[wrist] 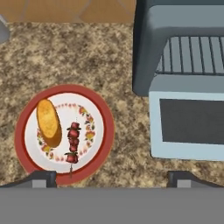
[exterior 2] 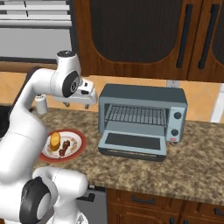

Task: Pick up the kebab skewer and baguette bread, and place them inside the toaster oven. Close the toaster oven door and start by setting the timer.

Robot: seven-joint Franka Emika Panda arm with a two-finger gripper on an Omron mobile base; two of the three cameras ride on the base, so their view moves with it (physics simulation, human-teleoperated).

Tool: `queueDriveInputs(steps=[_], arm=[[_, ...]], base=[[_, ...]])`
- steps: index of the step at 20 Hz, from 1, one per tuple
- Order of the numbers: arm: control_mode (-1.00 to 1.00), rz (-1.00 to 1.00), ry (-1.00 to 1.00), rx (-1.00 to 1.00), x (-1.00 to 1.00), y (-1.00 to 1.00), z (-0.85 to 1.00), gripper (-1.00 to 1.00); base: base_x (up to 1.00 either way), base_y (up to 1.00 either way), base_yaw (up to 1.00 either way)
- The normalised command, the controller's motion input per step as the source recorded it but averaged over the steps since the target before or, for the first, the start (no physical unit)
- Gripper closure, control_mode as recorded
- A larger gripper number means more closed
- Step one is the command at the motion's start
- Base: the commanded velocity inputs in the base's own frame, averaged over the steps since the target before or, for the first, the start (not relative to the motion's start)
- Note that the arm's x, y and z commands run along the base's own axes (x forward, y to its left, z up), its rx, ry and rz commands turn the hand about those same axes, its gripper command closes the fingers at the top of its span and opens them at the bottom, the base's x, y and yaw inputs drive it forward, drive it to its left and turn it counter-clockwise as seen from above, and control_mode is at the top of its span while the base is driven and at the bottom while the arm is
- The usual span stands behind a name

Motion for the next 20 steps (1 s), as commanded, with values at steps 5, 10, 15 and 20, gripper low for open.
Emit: queueDriveInputs(steps=[5, 10, 15, 20], arm=[[-1.0, 0.0, -0.01, 0.05, -0.05, -1.0, -0.16, -1.0], [-1.0, 0.0, -0.17, 0.0, 0.0, -0.99, -0.23, -1.0], [-1.0, 0.0, -0.47, 0.0, 0.0, -0.62, -0.28, -1.0], [-1.0, 0.0, -0.25, 0.0, 0.18, -0.32, -0.39, -1.0]], base=[[0.0, 0.0, 0.0], [0.0, 0.0, 0.0], [0.0, 0.0, 0.0], [0.0, 0.0, 0.0]])
